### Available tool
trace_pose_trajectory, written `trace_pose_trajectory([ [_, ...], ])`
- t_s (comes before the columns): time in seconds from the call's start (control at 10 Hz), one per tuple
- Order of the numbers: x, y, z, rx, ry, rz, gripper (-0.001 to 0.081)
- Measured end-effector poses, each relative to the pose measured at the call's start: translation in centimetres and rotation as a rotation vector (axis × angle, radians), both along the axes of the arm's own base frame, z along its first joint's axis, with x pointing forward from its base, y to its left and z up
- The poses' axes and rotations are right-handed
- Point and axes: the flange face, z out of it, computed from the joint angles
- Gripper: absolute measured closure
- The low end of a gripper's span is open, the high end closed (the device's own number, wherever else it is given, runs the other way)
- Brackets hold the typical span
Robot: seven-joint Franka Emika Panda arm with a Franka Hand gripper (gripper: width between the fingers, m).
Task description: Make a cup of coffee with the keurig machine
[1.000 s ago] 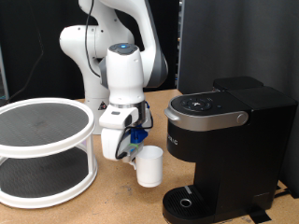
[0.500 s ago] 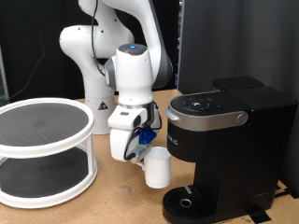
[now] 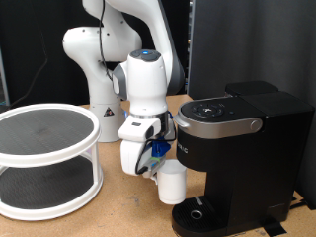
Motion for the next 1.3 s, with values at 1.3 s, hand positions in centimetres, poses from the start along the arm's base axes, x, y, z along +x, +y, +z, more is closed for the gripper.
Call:
trace_pose_trajectory([
  [1.3,2.9,1.3,0.3,0.022,-0.021,0.005,0.0734],
])
